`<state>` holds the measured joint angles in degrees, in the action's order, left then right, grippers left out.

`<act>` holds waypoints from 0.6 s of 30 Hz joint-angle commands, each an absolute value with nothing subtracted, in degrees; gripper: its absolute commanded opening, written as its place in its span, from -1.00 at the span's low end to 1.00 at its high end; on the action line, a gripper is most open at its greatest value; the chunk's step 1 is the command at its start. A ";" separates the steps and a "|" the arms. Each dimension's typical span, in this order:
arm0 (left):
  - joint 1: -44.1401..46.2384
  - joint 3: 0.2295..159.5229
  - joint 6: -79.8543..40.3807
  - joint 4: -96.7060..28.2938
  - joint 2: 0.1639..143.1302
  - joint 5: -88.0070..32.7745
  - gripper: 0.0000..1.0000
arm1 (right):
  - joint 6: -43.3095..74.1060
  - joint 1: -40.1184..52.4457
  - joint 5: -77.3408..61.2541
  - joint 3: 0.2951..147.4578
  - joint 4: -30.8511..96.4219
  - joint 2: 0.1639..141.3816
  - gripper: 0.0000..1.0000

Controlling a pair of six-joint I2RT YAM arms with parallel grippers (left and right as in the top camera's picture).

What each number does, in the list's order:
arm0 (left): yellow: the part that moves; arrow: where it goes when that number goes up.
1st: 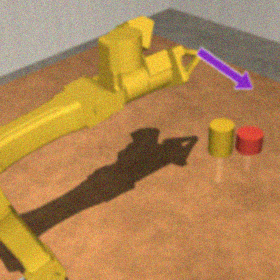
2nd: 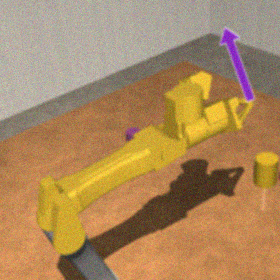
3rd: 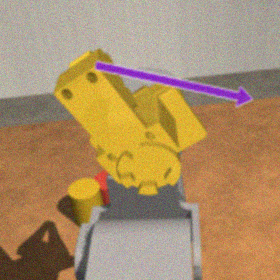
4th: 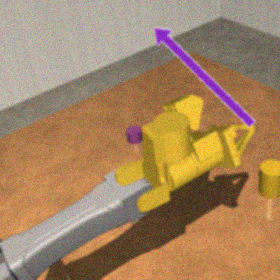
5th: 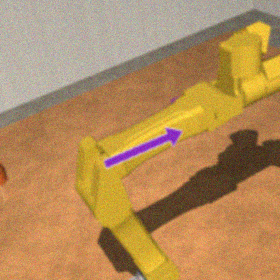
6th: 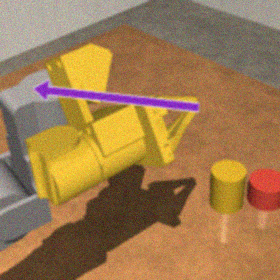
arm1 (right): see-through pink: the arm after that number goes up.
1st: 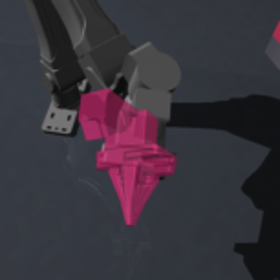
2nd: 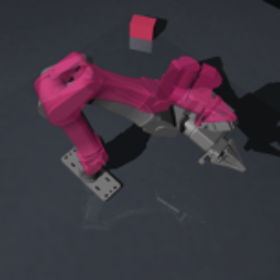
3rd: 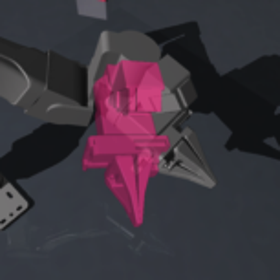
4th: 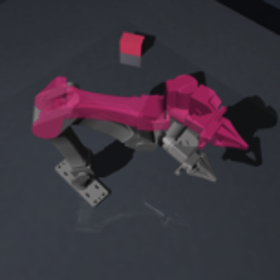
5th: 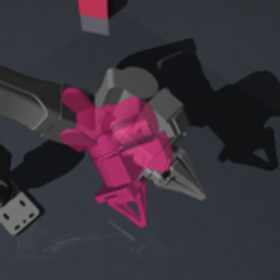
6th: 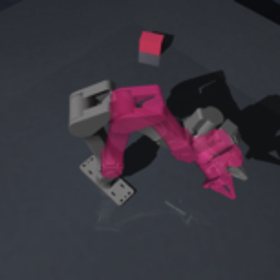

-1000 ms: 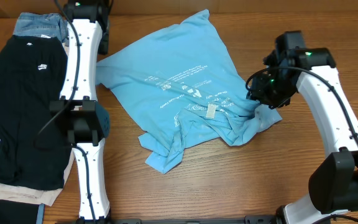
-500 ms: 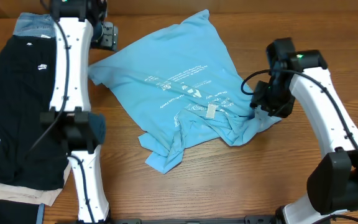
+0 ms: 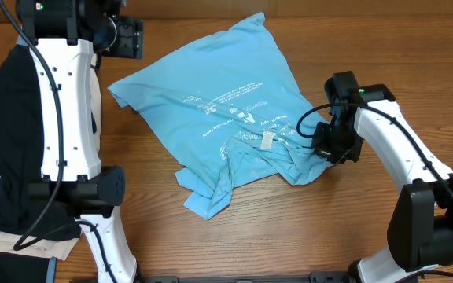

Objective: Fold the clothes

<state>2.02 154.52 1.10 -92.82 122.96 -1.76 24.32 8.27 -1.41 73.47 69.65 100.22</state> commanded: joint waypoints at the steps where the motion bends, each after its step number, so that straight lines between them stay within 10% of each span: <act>1: 3.03 154.71 0.21 -93.12 123.46 -2.79 0.47 | 24.03 6.90 0.75 72.62 68.25 99.33 -0.92; 18: 4.78 154.65 0.21 -93.19 123.46 -3.01 0.46 | 17.54 -21.58 -2.61 81.97 57.32 99.33 -0.92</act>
